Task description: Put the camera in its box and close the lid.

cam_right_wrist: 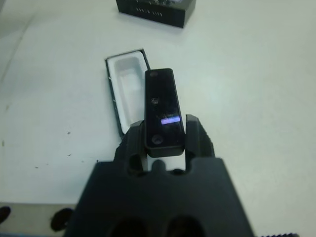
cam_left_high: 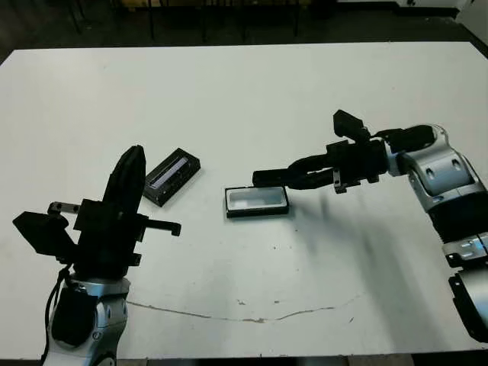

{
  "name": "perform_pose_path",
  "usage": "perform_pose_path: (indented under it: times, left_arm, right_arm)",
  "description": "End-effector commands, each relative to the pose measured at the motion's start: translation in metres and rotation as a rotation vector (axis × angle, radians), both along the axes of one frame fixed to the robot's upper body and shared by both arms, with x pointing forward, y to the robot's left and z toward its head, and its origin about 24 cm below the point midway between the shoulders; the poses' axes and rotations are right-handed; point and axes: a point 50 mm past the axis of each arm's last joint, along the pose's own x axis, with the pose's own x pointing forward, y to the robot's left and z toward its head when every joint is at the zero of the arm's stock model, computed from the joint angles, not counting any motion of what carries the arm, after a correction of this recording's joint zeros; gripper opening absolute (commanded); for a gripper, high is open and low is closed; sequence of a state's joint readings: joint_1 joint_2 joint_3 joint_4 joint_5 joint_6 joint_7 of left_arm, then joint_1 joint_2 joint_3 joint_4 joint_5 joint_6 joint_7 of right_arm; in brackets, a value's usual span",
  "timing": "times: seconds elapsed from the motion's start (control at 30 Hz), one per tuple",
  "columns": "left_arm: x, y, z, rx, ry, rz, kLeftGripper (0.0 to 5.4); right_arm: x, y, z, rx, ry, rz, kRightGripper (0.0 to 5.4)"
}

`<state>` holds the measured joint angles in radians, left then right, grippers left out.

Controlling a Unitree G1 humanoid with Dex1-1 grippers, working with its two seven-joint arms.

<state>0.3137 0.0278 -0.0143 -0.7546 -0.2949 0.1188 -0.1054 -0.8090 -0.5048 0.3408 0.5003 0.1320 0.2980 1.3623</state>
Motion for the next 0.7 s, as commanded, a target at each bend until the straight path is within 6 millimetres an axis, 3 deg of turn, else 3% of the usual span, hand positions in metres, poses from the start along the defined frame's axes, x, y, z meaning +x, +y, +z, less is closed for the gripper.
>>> perform_pose_path:
  times: [0.03,0.37,0.7]
  left_arm:
    - [-0.017,0.007,-0.031,0.015,0.182,0.039,0.0]
    - [-0.017,0.007,-0.032,0.003,0.189,0.039,0.0]
    - [-0.016,0.007,-0.032,0.012,0.185,0.041,0.0]
  right_arm:
    - [0.003,0.003,-0.001,-0.037,0.025,0.032,0.56]
    - [0.006,0.013,0.004,-0.089,0.017,0.127,0.56]
    - [0.009,0.014,0.024,-0.045,0.025,0.131,0.56]
